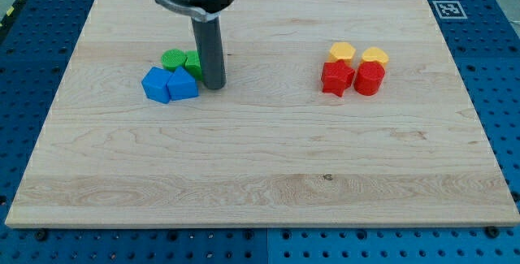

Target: Place the green star at the top left corner of the board

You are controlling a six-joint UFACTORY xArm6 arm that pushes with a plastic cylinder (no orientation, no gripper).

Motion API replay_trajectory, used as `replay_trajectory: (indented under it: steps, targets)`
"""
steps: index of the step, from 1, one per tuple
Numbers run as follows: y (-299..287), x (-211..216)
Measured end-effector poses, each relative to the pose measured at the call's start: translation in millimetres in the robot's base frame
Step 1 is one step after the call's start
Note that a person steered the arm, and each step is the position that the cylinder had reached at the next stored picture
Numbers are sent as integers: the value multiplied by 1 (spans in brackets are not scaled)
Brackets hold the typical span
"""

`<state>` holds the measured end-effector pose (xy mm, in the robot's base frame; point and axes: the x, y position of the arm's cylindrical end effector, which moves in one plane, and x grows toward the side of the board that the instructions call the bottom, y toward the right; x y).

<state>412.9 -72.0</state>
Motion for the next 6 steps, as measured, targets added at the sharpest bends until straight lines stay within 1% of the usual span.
replay_trajectory:
  steps: [2,3,4,5,6]
  targets:
    - [0,-19]
    - [-7,-37]
    - [-4,-43]
    - [12,-29]
    - [6,-27]
